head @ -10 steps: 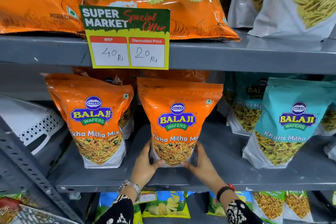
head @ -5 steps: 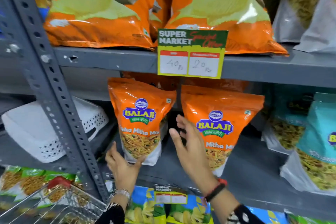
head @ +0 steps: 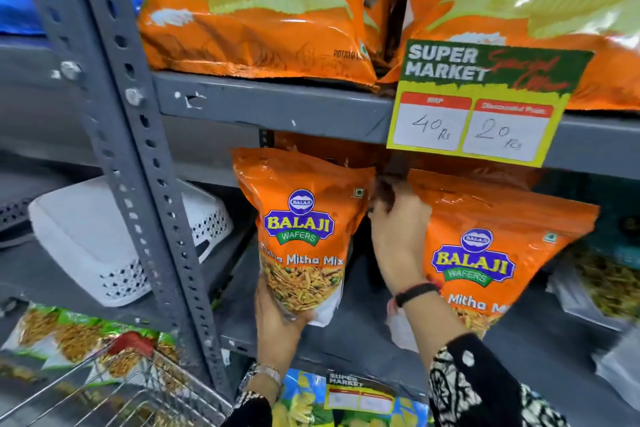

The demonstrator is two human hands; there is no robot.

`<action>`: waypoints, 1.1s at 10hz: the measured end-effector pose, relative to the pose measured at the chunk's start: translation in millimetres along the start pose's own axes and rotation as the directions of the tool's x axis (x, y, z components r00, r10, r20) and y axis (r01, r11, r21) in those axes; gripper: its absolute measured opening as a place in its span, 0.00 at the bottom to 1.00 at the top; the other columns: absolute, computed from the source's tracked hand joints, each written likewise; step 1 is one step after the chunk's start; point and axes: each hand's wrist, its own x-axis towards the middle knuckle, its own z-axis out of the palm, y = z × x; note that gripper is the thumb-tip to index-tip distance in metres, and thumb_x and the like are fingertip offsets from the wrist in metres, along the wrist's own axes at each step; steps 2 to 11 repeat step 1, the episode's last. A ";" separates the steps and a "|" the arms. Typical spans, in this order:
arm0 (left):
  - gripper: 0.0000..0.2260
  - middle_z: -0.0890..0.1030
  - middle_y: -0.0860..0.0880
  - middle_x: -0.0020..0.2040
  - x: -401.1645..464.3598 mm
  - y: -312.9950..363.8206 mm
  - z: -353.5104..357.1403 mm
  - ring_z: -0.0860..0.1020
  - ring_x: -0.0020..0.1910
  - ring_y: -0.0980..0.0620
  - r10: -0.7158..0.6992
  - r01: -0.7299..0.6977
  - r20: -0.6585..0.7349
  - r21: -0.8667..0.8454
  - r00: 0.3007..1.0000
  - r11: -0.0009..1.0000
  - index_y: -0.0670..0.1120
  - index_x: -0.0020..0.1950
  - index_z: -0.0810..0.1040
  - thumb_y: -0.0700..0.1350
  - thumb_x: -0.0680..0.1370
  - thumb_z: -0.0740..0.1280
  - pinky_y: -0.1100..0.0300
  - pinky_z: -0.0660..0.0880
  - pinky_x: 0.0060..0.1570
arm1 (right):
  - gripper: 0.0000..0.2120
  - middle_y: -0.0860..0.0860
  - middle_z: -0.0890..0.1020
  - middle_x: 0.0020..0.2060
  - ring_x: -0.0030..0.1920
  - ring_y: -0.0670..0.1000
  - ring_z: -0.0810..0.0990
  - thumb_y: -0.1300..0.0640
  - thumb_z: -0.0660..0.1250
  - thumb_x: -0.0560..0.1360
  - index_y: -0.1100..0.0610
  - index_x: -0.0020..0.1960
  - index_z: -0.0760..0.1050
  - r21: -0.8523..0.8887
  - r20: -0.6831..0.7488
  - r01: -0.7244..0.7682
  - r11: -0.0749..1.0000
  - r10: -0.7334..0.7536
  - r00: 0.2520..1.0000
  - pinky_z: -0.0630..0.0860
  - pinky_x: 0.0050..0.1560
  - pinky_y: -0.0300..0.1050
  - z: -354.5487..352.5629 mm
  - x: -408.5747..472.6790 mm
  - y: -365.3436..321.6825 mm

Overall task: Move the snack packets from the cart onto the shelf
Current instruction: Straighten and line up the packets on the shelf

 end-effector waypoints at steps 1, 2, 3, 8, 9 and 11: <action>0.51 0.67 0.43 0.68 1.5 -1.8 0.0 0.67 0.66 0.44 0.025 -0.025 -0.018 -0.006 1.000 1.000 0.47 0.70 0.58 0.57 0.50 0.73 0.40 0.67 0.65 | 0.08 0.67 0.81 0.44 0.46 0.67 0.77 0.65 0.59 0.73 0.65 0.47 0.76 -0.095 0.028 0.034 0.995 -0.031 0.999 0.74 0.49 0.61 -0.4 8.6 -1.4; 0.51 0.67 0.43 0.68 1.5 -1.8 0.0 0.67 0.66 0.44 0.025 -0.025 -0.018 -0.006 1.000 1.000 0.47 0.70 0.58 0.57 0.50 0.73 0.40 0.67 0.65 | 0.08 0.67 0.81 0.44 0.46 0.67 0.77 0.65 0.59 0.73 0.65 0.47 0.76 -0.095 0.028 0.034 0.995 -0.031 0.999 0.74 0.49 0.61 -0.4 8.6 -1.4; 0.51 0.67 0.43 0.68 1.5 -1.8 0.0 0.67 0.66 0.44 0.025 -0.025 -0.018 -0.006 1.000 1.000 0.47 0.70 0.58 0.57 0.50 0.73 0.40 0.67 0.65 | 0.08 0.67 0.81 0.44 0.46 0.67 0.77 0.65 0.59 0.73 0.65 0.47 0.76 -0.095 0.028 0.034 0.995 -0.031 0.999 0.74 0.49 0.61 -0.4 8.6 -1.4; 0.51 0.67 0.43 0.68 1.5 -1.8 0.0 0.67 0.66 0.44 0.025 -0.025 -0.018 -0.006 1.000 1.000 0.47 0.70 0.58 0.57 0.50 0.73 0.40 0.67 0.65 | 0.08 0.67 0.81 0.44 0.46 0.67 0.77 0.65 0.59 0.73 0.65 0.47 0.76 -0.095 0.028 0.034 0.995 -0.031 0.999 0.74 0.49 0.61 -0.4 8.6 -1.4; 0.51 0.67 0.43 0.68 1.5 -1.8 0.0 0.67 0.66 0.44 0.025 -0.025 -0.018 -0.006 1.000 1.000 0.47 0.70 0.58 0.57 0.50 0.73 0.40 0.67 0.65 | 0.08 0.67 0.81 0.44 0.46 0.67 0.77 0.65 0.59 0.73 0.65 0.47 0.76 -0.095 0.028 0.034 0.995 -0.031 0.999 0.74 0.49 0.61 -0.4 8.6 -1.4; 0.51 0.67 0.43 0.68 1.5 -1.8 0.0 0.67 0.66 0.44 0.025 -0.025 -0.018 -0.006 1.000 1.000 0.47 0.70 0.58 0.57 0.50 0.73 0.40 0.67 0.65 | 0.08 0.67 0.81 0.44 0.46 0.67 0.77 0.65 0.59 0.73 0.65 0.47 0.76 -0.095 0.028 0.034 0.995 -0.031 0.999 0.74 0.49 0.61 -0.4 8.6 -1.4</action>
